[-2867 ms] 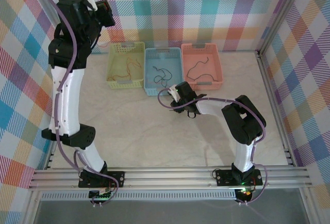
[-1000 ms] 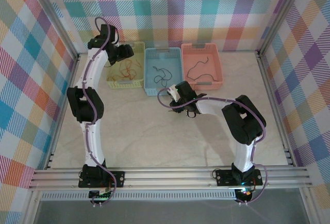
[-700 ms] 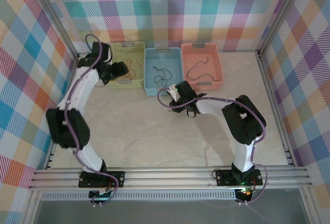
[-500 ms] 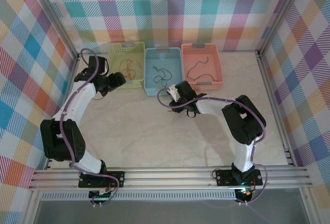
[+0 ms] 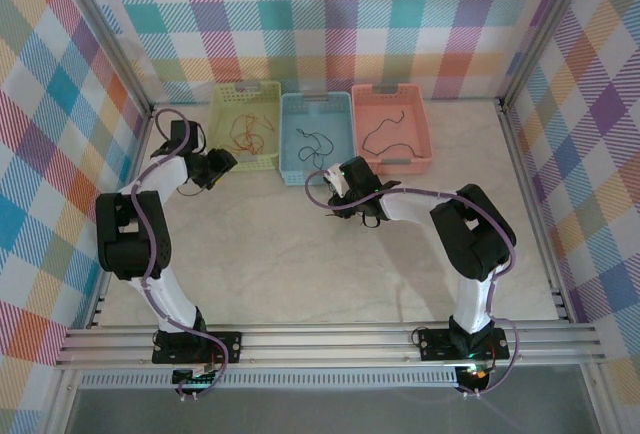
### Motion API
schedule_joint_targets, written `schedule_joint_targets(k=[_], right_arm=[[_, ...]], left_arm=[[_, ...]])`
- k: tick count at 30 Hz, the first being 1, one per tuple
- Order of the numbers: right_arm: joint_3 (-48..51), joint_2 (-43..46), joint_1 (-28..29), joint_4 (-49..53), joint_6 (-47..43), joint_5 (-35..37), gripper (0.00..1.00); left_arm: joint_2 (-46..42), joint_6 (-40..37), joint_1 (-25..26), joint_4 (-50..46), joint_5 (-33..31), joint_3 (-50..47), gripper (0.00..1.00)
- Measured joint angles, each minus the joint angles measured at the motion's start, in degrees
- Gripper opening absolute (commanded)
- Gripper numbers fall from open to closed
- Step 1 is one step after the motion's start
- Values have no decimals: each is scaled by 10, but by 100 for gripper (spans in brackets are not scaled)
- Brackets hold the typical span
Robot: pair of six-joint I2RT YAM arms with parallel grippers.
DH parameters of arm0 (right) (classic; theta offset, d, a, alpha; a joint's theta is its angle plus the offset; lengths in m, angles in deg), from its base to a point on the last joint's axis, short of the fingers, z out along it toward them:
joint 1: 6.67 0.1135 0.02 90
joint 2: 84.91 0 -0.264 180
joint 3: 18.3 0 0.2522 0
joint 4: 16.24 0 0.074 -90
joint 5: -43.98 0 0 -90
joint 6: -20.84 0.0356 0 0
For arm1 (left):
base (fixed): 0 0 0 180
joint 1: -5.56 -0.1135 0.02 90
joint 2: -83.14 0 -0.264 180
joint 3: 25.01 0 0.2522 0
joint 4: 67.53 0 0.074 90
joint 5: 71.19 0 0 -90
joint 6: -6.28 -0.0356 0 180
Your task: Untangle the cables
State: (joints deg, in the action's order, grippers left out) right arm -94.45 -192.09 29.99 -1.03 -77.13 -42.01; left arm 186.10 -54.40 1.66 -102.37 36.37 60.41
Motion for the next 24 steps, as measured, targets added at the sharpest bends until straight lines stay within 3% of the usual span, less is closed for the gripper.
schedule_joint_targets(k=[6, 13, 17, 24], right_arm=[[0, 0, 0, 0, 0, 0, 35], [0, 0, 0, 0, 0, 0, 35], [0, 0, 0, 0, 0, 0, 35], [-1, 0, 0, 2, 0, 0, 35]], left_arm=[[16, -1, 0, 19, 15, 20, 31], [16, -2, 0, 22, 24, 20, 5], [14, -2, 0, 21, 26, 20, 0], [-10, -2, 0, 14, 29, 21, 0]])
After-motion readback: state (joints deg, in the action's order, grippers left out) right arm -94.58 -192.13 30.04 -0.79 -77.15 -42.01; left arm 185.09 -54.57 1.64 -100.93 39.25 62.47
